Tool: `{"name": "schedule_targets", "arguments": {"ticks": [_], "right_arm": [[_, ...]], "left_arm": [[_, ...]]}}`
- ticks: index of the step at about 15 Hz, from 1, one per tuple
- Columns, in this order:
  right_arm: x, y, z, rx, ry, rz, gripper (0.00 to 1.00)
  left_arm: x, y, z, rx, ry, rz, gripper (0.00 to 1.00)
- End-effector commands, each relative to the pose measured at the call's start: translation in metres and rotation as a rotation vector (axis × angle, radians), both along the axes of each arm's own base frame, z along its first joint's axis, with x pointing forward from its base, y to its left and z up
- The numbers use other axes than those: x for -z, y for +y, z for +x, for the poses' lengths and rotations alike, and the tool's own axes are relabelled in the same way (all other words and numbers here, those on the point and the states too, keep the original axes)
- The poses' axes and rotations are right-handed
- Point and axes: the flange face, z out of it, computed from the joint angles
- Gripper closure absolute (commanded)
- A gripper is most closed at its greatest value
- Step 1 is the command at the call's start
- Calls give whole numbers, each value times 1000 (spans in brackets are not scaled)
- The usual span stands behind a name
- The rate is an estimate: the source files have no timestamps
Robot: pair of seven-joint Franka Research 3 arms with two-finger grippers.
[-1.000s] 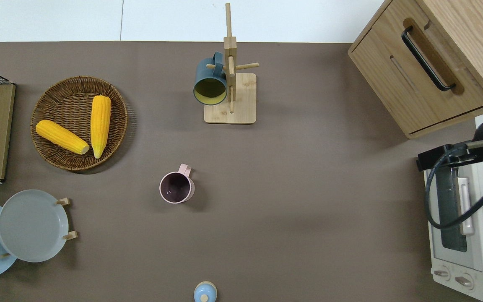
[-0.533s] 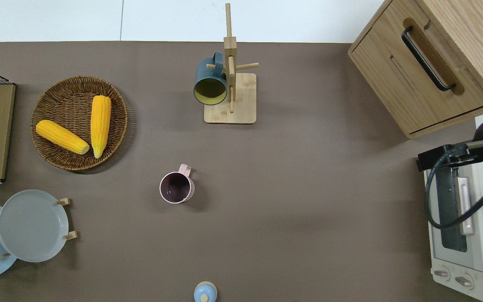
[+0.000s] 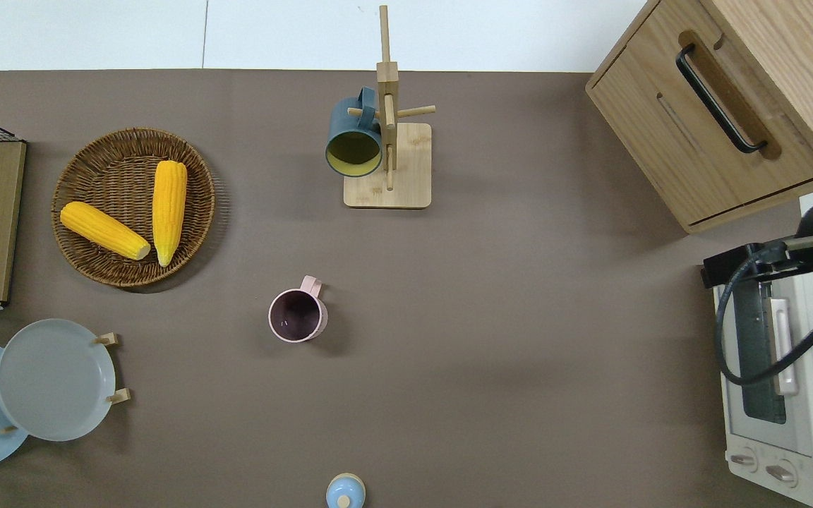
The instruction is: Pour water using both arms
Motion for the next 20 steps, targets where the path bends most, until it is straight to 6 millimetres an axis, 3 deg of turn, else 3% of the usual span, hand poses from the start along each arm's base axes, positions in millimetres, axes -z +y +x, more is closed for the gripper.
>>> {"name": "schedule_targets", "arguments": {"ticks": [1,7,15,17,20], "right_arm": [[-2,-2,-4,-20,-4,-1,7],[-2,-2,-4,-20,-4,-1,7],[-2,-2,-4,-20,-4,-1,7],[-2,-2,-4,-20,-5,-1,7],[-2,-2,-4,-20,-4,-1,7]], "left_arm": [[-8,-39,2,5,120,-21,2],[-38,-113,2,-33,198,-36,0],[-65,-285,1,70,330,-51,0],[-66,-321,-1,96,352,-49,0],[-67,-354,-3,131,360,-43,0]]}}
